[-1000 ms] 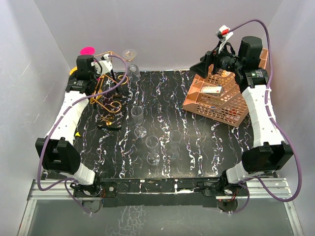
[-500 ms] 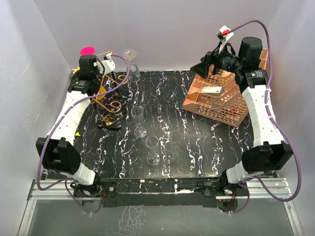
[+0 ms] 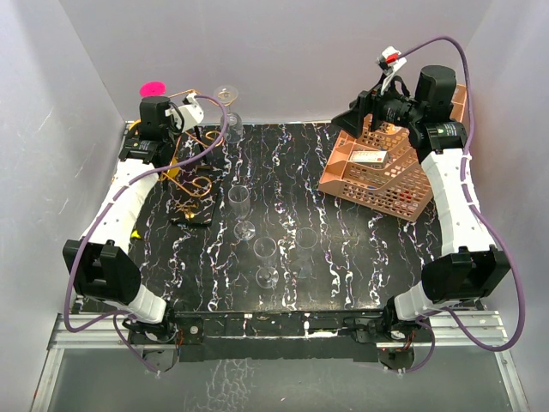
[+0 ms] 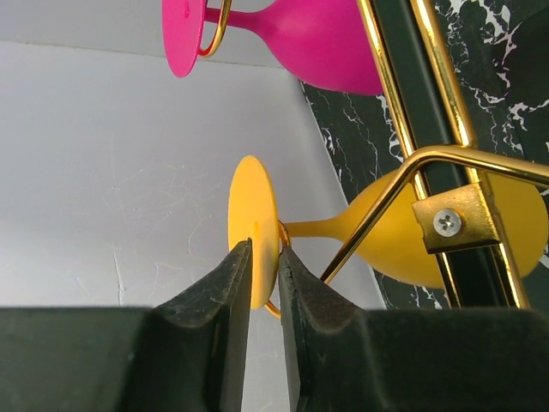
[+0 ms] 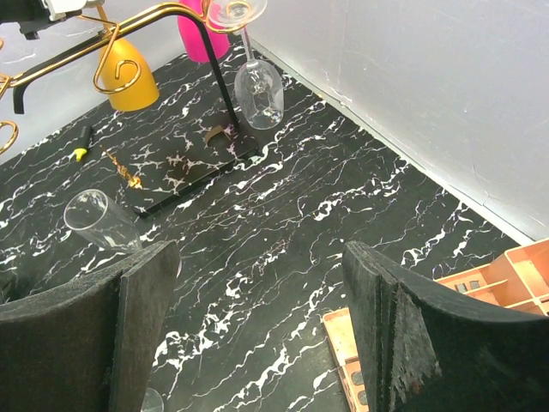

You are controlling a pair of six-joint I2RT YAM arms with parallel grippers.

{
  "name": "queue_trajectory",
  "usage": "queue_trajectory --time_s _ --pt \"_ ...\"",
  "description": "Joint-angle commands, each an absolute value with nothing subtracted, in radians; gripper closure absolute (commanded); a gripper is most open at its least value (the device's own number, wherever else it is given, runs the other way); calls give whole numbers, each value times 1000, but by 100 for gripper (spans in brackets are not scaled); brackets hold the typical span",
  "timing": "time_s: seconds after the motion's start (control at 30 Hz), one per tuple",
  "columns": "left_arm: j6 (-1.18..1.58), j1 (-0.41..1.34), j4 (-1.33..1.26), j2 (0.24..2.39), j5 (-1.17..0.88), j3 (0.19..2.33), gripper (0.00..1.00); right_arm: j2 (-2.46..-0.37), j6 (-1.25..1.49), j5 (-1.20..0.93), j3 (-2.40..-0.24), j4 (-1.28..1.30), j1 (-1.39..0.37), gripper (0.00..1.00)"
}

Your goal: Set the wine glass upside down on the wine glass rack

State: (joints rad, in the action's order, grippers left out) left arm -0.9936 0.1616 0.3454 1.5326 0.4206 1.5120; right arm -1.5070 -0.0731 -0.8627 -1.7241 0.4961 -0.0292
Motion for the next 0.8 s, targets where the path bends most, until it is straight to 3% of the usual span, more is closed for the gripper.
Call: queue_trajectory --time_s 0.0,0.77 --pt "-957 167 356 1500 401 1530 81 -1479 -66 -863 -1729 439 -21 17" --pt "-802 167 411 1459 270 1589 59 -1460 -130 -776 -1683 445 -15 15"
